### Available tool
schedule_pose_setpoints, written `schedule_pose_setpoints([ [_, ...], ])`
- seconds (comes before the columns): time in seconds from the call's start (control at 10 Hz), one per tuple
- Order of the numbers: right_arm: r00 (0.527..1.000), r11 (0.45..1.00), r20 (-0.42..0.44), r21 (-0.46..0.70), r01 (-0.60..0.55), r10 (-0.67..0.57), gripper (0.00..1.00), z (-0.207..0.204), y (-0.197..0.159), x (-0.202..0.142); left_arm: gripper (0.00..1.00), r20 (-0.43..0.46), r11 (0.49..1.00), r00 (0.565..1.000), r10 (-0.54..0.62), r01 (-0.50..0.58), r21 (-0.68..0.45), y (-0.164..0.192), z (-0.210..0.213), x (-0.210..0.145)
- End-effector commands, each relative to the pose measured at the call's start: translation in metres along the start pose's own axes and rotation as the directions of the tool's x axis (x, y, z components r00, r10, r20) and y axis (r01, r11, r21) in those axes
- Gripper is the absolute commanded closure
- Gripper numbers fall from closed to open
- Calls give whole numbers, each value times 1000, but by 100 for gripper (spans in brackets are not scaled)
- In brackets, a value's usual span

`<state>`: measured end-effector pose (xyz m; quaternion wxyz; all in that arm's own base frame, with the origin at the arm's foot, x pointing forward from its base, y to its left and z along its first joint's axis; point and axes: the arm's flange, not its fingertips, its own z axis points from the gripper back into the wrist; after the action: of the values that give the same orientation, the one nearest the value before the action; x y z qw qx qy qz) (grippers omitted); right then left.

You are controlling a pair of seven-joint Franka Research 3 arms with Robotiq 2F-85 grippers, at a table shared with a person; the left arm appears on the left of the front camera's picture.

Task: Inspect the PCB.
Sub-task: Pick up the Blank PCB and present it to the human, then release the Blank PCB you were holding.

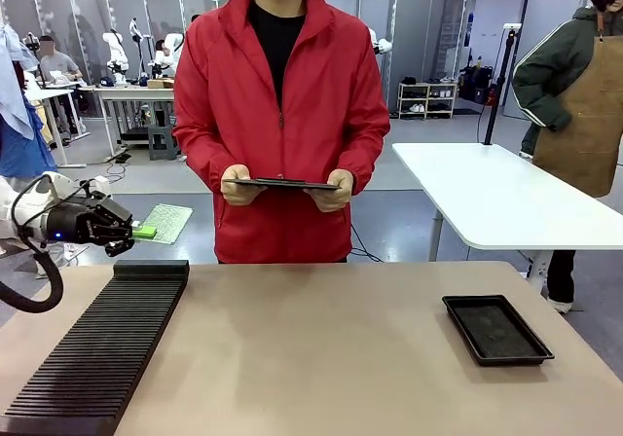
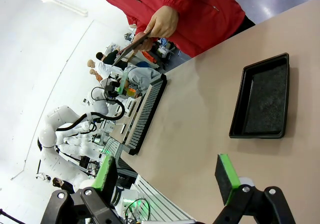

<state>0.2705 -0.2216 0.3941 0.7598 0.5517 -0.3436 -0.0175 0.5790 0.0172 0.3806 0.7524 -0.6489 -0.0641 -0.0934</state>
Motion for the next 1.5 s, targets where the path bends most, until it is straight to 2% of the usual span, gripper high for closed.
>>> schedule_pose_setpoints([
  [0.0,1000,1000,4,10,-7,7,0,1,0,0,97,10,991,998,68,-66,-116,6,1,17],
  [0.3,1000,1000,4,10,-7,7,0,1,0,0,97,-12,982,990,144,-144,-122,15,-8,16],
  [0.4,1000,1000,4,10,-7,7,0,1,0,0,97,-18,981,990,138,-140,-135,14,-11,18],
  [0.5,1000,1000,4,10,-7,7,0,1,0,0,97,26,986,993,118,-114,-124,12,-10,18],
  [0.6,1000,1000,4,10,-7,7,0,1,0,0,97,-7,988,992,123,-124,-95,21,-12,8],
  [1.4,1000,1000,4,10,-7,7,0,1,0,0,97,-7,988,992,123,-124,-95,21,-12,8],
])
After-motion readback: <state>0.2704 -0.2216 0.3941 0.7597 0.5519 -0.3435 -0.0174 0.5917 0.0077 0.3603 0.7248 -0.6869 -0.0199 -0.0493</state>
